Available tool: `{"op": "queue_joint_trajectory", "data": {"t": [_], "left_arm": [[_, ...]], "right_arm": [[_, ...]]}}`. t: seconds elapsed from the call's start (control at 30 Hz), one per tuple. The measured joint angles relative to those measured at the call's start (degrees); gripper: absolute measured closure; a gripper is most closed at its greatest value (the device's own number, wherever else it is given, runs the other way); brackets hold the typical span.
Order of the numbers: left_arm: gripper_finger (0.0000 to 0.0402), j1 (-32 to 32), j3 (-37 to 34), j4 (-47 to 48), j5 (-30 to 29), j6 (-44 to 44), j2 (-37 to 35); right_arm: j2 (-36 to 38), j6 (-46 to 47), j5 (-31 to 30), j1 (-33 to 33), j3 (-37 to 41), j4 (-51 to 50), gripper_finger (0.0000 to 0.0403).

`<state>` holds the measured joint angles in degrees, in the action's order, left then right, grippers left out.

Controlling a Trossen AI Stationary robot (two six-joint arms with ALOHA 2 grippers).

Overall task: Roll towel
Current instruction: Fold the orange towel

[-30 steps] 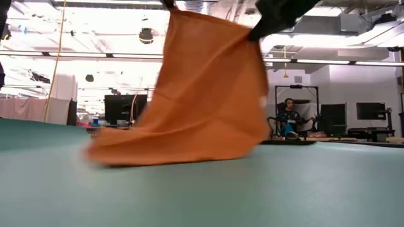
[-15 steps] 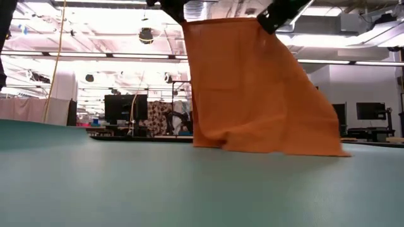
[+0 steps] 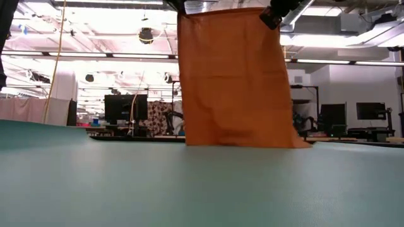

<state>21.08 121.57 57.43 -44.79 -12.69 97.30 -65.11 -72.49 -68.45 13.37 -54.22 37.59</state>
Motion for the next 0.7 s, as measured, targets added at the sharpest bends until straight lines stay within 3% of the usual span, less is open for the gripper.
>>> {"op": "queue_joint_trajectory", "data": {"t": [0.23,0.37,0.53,0.7], "left_arm": [[0.0401,-3.6,4.1,20.2,-4.9,11.4,-0.4],[0.0401,-7.4,4.2,32.4,-4.7,20.0,-0.4],[0.0401,-11.8,2.7,30.3,0.9,25.4,-1.5],[0.0398,-15.3,-2.7,18.9,6.9,17.3,-1.3]], "right_arm": [[0.9,-0.3,-10.7,-5.3,-0.2,0.5,0.04],[1.2,1.7,-11.0,-10.4,0.0,-0.8,0.04],[1.3,2.9,-10.3,-14.2,0.0,-0.8,0.04],[1.2,3.4,-10.2,-15.2,0.0,-1.3,0.04]]}}
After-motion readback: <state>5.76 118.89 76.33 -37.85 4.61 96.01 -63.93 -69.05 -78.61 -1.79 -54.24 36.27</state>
